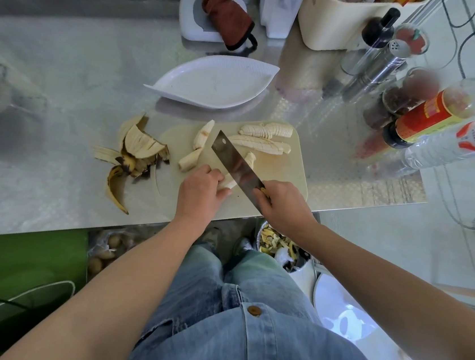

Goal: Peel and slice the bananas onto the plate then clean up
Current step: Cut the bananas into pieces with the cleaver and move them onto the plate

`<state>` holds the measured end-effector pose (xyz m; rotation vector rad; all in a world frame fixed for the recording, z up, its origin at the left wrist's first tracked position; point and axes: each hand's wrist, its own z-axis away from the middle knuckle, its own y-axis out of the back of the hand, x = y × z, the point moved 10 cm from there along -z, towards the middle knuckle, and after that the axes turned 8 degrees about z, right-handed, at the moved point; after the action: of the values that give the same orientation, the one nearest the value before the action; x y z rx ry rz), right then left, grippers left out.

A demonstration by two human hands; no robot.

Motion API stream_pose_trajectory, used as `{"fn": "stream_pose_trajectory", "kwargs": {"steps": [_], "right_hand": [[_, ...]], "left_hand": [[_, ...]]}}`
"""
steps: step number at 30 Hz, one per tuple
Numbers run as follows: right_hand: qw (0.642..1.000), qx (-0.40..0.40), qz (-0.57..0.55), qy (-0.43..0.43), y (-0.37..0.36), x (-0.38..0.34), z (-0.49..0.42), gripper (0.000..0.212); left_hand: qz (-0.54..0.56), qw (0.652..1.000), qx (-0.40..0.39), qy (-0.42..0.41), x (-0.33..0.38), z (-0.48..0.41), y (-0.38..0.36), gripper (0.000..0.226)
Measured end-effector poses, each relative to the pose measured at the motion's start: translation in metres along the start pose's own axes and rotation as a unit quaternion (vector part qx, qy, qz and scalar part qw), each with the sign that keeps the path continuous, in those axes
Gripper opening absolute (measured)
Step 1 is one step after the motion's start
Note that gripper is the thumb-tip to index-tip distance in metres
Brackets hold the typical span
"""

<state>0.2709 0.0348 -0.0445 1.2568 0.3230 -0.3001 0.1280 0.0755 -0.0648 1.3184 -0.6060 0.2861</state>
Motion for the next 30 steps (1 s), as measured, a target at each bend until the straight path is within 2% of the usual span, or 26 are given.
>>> {"fn": "stream_pose_trajectory", "kwargs": {"steps": [5, 13, 21, 30], "right_hand": [[1.0, 0.003, -0.001, -0.005, 0.001, 0.002, 0.0, 0.034], [0.999, -0.039, 0.017, -0.019, -0.016, 0.009, 0.002, 0.034], [1.0, 0.009, -0.008, -0.008, 0.001, 0.005, -0.001, 0.036], [1.0, 0.008, -0.005, -0.001, 0.004, 0.002, -0.003, 0.035]], "left_hand": [[-0.001, 1.0, -0.003, 0.001, -0.001, -0.001, -0.001, 0.029], [0.006, 1.0, -0.002, -0.001, -0.001, -0.001, -0.001, 0.03], [0.002, 1.0, -0.003, 0.001, 0.0, -0.002, -0.002, 0.03], [-0.002, 1.0, -0.006, 0.003, -0.001, -0.002, -0.002, 0.029]]}}
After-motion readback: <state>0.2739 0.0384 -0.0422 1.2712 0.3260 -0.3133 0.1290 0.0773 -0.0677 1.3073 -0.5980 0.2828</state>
